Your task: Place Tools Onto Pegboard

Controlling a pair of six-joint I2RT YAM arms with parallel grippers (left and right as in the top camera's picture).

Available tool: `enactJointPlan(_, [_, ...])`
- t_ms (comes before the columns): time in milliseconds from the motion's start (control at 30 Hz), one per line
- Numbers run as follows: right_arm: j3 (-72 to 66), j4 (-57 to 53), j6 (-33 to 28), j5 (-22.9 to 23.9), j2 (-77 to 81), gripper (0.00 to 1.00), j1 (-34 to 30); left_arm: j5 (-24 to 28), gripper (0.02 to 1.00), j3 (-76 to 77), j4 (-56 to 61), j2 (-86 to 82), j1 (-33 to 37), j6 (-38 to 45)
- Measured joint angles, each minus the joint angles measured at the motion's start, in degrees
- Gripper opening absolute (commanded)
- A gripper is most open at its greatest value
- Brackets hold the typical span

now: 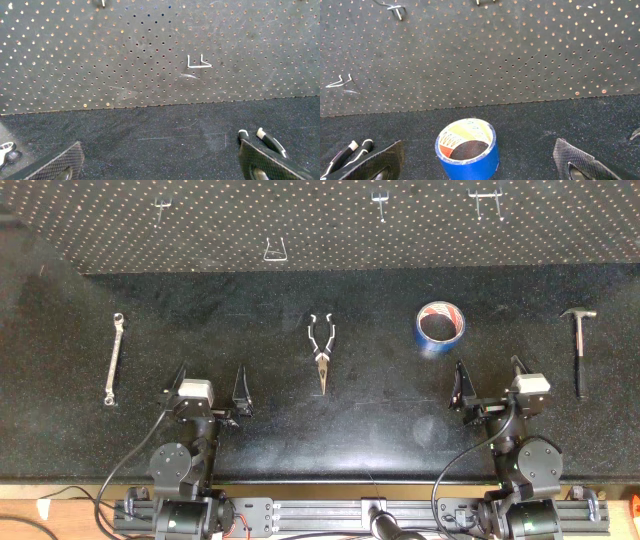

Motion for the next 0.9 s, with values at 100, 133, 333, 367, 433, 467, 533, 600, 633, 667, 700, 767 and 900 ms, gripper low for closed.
enactJointPlan(100, [0.0, 0.0, 0.0, 0.0, 0.0, 0.976, 0.0, 0.0, 0.996, 0.0, 0.0, 0.0, 1.1, 0.0])
enactJointPlan(133, [0.0, 0.0, 0.0, 0.0, 0.0, 0.976, 0.0, 0.0, 0.996, 0.0, 0.0, 0.0, 1.1, 0.0])
enactJointPlan(333, [0.0, 0.0, 0.0, 0.0, 0.0, 0.976, 0.0, 0.0, 0.996, 0.0, 0.0, 0.0, 1.1, 0.0])
enactJointPlan(367, [0.0, 0.0, 0.0, 0.0, 0.0, 0.976, 0.0, 0.0, 0.996, 0.0, 0.0, 0.0, 1.1, 0.0])
enactJointPlan(433, [0.0, 0.0, 0.0, 0.0, 0.0, 0.976, 0.0, 0.0, 0.996, 0.0, 0.0, 0.0, 1.1, 0.0])
enactJointPlan(467, [0.0, 0.0, 0.0, 0.0, 0.0, 0.974, 0.0, 0.0, 0.996, 0.0, 0.0, 0.0, 1.1, 0.0])
enactJointPlan(533, [0.0, 0.0, 0.0, 0.0, 0.0, 0.976, 0.0, 0.0, 0.996, 0.0, 0.0, 0.0, 1.1, 0.0])
enactJointPlan(600, [0.0, 0.0, 0.0, 0.0, 0.0, 0.976, 0.0, 0.0, 0.996, 0.0, 0.0, 0.0, 1.1, 0.0])
enactJointPlan(633, [0.0, 0.0, 0.0, 0.0, 0.0, 0.976, 0.0, 0.0, 0.996, 0.0, 0.0, 0.0, 1.1, 0.0])
enactJointPlan(667, [0.0, 0.0, 0.0, 0.0, 0.0, 0.976, 0.0, 0.0, 0.998, 0.0, 0.0, 0.0, 1.1, 0.0])
enactJointPlan(700, [0.0, 0.0, 0.0, 0.0, 0.0, 0.978, 0.0, 0.0, 0.993, 0.0, 0.0, 0.0, 1.1, 0.0])
enactJointPlan(767, [0.0, 0.0, 0.0, 0.0, 0.0, 0.976, 0.0, -0.1, 0.993, 0.4, -1.2, 0.0, 1.1, 2.0])
enactJointPlan(900, [0.0, -0.1, 0.0, 0.0, -0.1, 0.976, 0.0, -17.9, 0.993, 26.3, -33.3, 12.7, 3.8, 14.4])
